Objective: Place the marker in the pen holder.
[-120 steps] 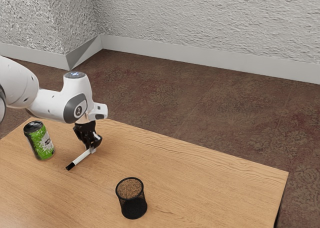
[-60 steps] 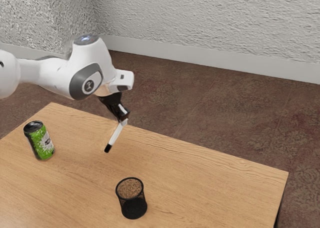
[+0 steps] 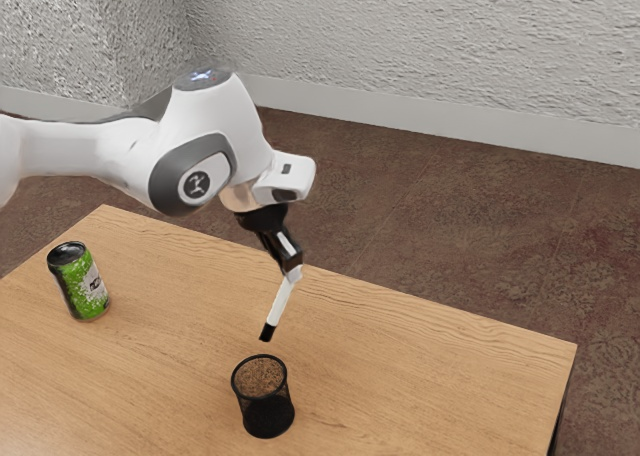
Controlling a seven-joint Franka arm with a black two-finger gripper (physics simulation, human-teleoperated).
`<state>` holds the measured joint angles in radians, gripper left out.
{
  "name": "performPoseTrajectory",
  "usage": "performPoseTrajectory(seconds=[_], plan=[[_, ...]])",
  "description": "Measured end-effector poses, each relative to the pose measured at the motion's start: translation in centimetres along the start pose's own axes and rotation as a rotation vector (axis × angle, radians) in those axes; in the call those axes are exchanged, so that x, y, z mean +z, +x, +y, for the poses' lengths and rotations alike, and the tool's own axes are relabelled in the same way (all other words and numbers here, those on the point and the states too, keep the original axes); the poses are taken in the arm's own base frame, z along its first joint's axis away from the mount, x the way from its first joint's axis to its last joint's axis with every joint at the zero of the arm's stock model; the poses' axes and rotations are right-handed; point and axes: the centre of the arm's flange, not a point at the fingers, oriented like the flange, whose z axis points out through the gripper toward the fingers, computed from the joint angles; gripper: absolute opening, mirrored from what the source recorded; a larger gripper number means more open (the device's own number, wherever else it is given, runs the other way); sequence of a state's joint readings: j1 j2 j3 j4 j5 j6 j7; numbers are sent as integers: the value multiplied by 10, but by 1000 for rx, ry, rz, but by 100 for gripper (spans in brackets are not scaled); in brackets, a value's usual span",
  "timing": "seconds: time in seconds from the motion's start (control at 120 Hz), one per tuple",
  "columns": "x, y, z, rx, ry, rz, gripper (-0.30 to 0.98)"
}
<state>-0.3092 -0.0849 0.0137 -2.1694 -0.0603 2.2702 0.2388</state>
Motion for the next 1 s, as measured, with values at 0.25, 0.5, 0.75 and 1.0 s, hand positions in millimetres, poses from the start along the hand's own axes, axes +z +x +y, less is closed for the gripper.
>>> performPoseTrajectory(seconds=[0.25, 0.5, 0.75, 1.0], plan=[[2, -20, 29, 18, -12, -37, -10], [21, -38, 31, -12, -19, -92, -10], [46, -55, 34, -40, -37, -155, 15], [-137, 37, -48, -49, 67, 42, 52]])
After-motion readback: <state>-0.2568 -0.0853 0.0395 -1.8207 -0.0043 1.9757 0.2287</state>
